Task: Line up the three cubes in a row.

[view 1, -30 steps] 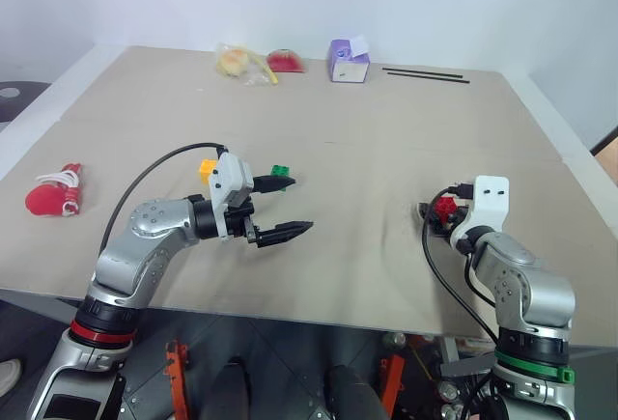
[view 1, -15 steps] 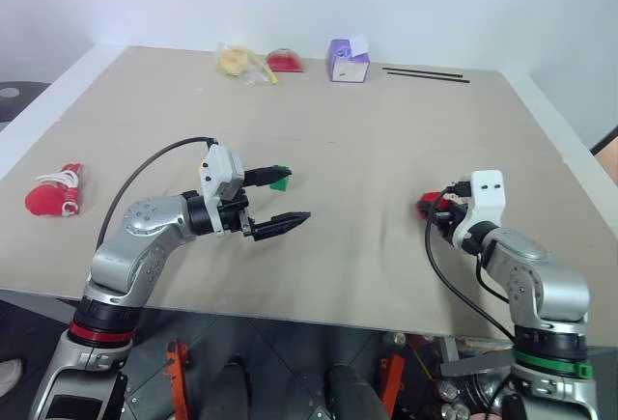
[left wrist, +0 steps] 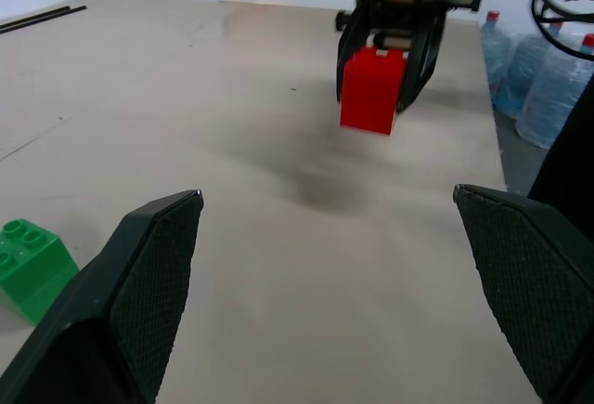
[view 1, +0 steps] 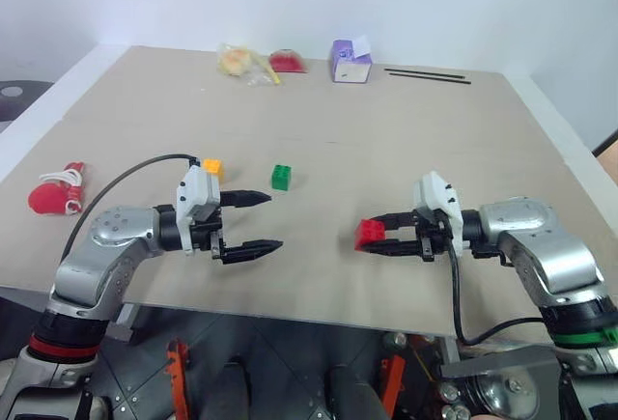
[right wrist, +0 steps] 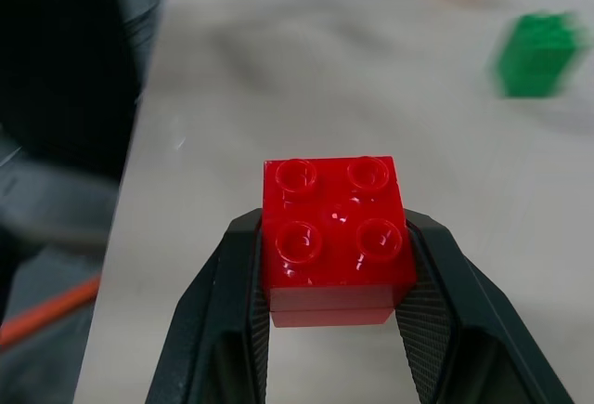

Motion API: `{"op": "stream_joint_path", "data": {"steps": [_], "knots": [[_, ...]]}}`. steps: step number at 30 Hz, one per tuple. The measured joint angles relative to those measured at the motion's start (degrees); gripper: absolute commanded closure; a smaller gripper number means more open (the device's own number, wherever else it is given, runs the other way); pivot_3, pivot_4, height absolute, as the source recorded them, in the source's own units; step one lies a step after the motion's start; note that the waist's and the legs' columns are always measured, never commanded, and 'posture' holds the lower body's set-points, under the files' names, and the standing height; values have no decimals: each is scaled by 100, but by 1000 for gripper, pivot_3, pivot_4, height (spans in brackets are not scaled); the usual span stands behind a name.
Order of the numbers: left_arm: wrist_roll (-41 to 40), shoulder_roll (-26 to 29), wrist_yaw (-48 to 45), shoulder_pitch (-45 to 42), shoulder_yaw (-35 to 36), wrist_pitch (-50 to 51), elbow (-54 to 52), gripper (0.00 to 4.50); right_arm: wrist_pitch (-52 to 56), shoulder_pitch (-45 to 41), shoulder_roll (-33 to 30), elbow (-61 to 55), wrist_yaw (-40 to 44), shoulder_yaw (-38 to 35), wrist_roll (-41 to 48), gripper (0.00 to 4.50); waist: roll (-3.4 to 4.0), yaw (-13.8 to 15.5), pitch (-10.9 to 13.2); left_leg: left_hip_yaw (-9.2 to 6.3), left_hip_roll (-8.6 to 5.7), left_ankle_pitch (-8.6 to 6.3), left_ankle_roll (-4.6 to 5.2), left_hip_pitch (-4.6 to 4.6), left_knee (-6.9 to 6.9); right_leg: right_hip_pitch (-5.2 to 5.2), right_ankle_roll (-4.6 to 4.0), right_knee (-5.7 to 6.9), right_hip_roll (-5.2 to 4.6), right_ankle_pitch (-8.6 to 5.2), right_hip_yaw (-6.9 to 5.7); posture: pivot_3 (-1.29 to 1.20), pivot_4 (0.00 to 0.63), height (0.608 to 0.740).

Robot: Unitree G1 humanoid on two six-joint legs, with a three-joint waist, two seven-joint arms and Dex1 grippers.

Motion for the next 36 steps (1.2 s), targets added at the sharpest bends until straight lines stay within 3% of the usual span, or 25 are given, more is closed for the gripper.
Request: {"op": "stream_joint_path", "data": {"steps": [7, 9, 15, 16, 21, 25, 31, 36], "knots": [[8, 3, 7, 0, -2, 19, -17, 0, -919, -250, 11, 1053, 547, 526, -692, 3246, 1, 7, 1, -1, 1, -3, -3, -1, -12, -2, 12, 1, 2, -11, -3, 0, 150, 740], [9, 3, 27, 15, -2, 35, -41, 0, -994, -250, 17, 1128, 588, 532, -791, 2216, 1, 7, 1, -1, 0, -3, -4, -1, -13, -2, 13, 2, 3, -12, -3, 0, 150, 740], [13, 3, 84, 78, -2, 49, -99, 0, -975, -264, 98, 1138, 597, 532, -881, 171, 1, 6, 1, -2, 0, -2, -5, 0, -9, 1, 9, 2, 3, -9, -3, 0, 150, 740], [17, 2, 116, 78, -2, 49, -108, 0, -941, -275, 111, 1137, 602, 532, -873, 14, 1, 6, 1, -2, 0, -2, -5, 0, -8, 1, 8, 2, 2, -8, -2, 0, 150, 740], [85, -267, 708, 72, 118, 107, -111, 0, -419, -399, 222, 1033, 596, 329, -453, 14, 1, 8, 1, -3, 0, -1, -5, 1, -5, 4, 7, 3, 3, -6, -2, 0, 150, 740], [596, -1119, 2167, -17, 174, 155, -127, 0, 309, -763, 505, 828, 222, -185, 189, 14, 1, 17, 1, -6, 0, 0, -5, 1, 3, 10, 19, 3, 5, 3, -2, 0, 150, 740], [1658, -2582, 4338, -4, -194, 263, -120, 0, 590, -1169, 948, 836, -778, -613, 321, 14, 1, 21, 0, -10, -4, 0, -5, 0, 7, 13, 25, 3, 7, 6, 0, 0, 150, 740], [2249, -3008, 5231, -130, -211, 194, 527, 0, 634, -1350, 1092, 836, -1185, -634, 318, 14, 1, 17, 0, -10, -6, 0, -5, 1, 7, 11, 26, 4, 8, 10, 1, 0, 150, 740]]}}
